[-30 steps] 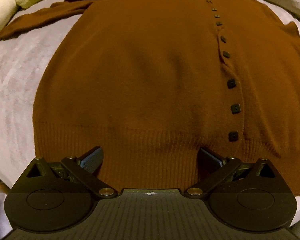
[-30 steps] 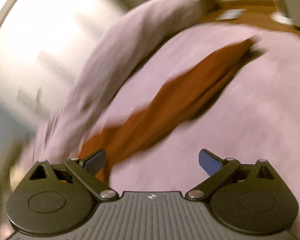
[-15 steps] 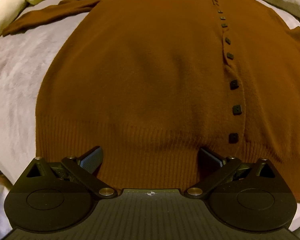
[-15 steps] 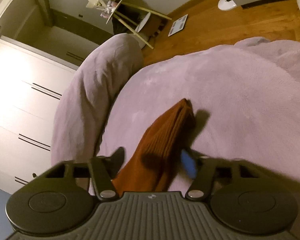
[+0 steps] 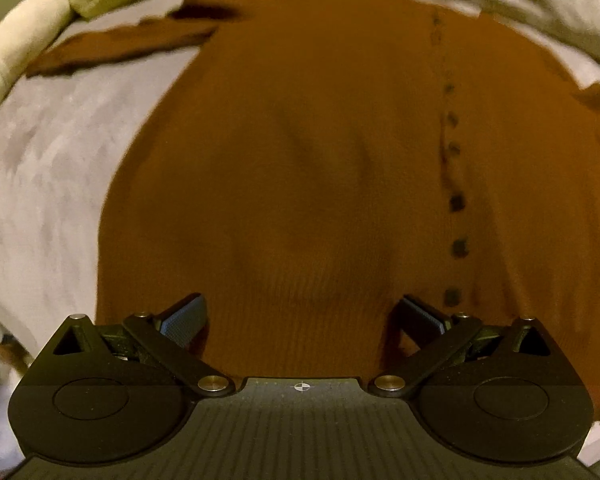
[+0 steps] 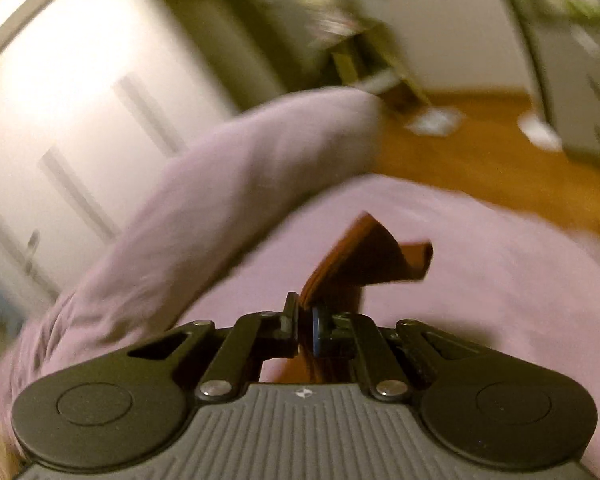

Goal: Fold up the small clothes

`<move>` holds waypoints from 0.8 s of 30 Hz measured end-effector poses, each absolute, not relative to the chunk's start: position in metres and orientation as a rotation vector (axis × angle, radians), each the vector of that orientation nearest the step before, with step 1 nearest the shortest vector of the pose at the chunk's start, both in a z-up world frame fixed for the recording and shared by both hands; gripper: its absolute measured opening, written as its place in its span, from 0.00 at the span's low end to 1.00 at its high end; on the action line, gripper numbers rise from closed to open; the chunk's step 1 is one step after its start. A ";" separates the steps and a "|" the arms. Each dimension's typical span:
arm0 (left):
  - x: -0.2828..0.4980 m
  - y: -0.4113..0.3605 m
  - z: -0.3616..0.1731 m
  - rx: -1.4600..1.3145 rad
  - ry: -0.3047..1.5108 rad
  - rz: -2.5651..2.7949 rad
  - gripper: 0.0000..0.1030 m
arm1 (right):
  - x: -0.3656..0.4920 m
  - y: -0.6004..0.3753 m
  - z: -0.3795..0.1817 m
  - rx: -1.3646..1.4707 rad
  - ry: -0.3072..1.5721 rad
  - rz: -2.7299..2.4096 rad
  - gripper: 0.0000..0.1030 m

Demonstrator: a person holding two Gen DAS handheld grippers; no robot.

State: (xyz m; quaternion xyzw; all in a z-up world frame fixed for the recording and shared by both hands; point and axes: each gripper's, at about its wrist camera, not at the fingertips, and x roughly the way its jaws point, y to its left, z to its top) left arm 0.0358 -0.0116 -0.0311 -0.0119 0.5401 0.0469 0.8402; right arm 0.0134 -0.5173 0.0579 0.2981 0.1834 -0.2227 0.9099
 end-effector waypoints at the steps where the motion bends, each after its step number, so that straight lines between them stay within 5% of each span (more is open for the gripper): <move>1: 0.035 -0.011 -0.025 -0.035 1.121 0.087 1.00 | 0.022 -0.495 0.072 0.543 0.374 -0.412 0.05; 9: 0.048 0.001 0.017 -0.133 0.992 0.024 1.00 | 0.081 -0.300 0.090 0.279 0.420 0.070 0.09; 11: 0.056 0.001 0.026 -0.144 0.967 -0.022 1.00 | 0.087 -0.270 0.072 0.318 0.512 0.168 0.40; 13: 0.064 -0.006 0.031 -0.147 0.946 -0.088 1.00 | 0.083 -0.260 0.052 0.367 0.558 0.191 0.51; 24: 0.176 -0.097 -0.009 -0.333 1.054 -0.375 1.00 | -0.003 -0.316 -0.026 0.592 0.682 0.047 0.54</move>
